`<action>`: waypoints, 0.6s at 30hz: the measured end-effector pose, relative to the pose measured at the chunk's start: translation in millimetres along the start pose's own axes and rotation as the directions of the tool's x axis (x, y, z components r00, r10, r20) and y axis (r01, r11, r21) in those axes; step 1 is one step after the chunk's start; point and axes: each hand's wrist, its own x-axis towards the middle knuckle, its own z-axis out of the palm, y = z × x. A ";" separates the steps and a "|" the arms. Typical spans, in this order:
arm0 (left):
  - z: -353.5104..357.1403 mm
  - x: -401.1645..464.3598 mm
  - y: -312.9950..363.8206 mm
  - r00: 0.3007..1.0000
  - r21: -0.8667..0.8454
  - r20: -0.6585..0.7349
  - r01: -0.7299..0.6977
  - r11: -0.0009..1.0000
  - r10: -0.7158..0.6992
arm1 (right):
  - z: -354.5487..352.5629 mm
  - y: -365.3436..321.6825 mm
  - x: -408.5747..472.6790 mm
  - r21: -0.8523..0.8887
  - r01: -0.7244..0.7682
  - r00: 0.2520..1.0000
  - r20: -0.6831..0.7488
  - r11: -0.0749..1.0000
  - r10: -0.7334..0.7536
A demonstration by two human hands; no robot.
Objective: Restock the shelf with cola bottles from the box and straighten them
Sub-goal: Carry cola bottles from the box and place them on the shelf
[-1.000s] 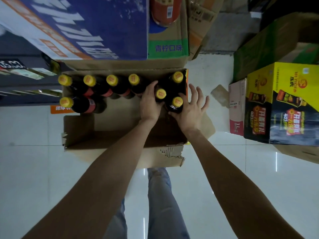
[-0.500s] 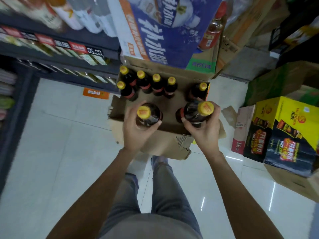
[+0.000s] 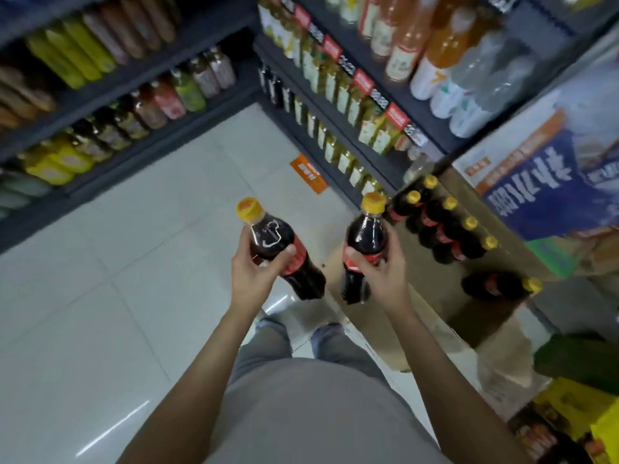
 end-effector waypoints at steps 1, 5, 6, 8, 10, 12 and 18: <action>-23.1 0.3 -6.3 0.998 -0.001 -0.053 0.037 0.999 -0.037 | 23.7 -0.6 2.1 -0.019 -0.001 0.999 0.045 1.000 0.002; -121.5 0.1 -34.4 0.938 0.050 -0.305 0.190 0.980 -0.166 | 125.4 -3.6 1.6 -0.116 0.017 0.993 0.117 0.993 -0.004; -145.2 1.3 -41.1 0.912 0.068 -0.373 0.213 0.975 -0.173 | 150.5 -5.4 0.0 -0.139 0.030 0.993 0.119 0.990 -0.013; -192.2 5.9 -51.3 0.866 0.080 -0.474 0.225 0.971 -0.162 | 198.9 -9.0 -1.1 -0.191 0.059 0.990 0.137 0.980 -0.033; -239.1 10.4 -59.5 0.827 0.087 -0.545 0.218 0.972 -0.137 | 245.6 -15.4 0.8 -0.236 0.064 0.981 0.194 0.970 -0.017; -285.3 13.9 -69.1 0.790 0.079 -0.598 0.231 0.970 -0.139 | 292.5 -23.7 6.1 -0.255 0.078 0.960 0.279 0.964 -0.004; -411.5 26.2 -87.4 0.728 0.089 -0.672 0.266 0.960 -0.140 | 436.3 -54.9 28.4 -0.275 0.214 0.856 0.516 0.937 -0.044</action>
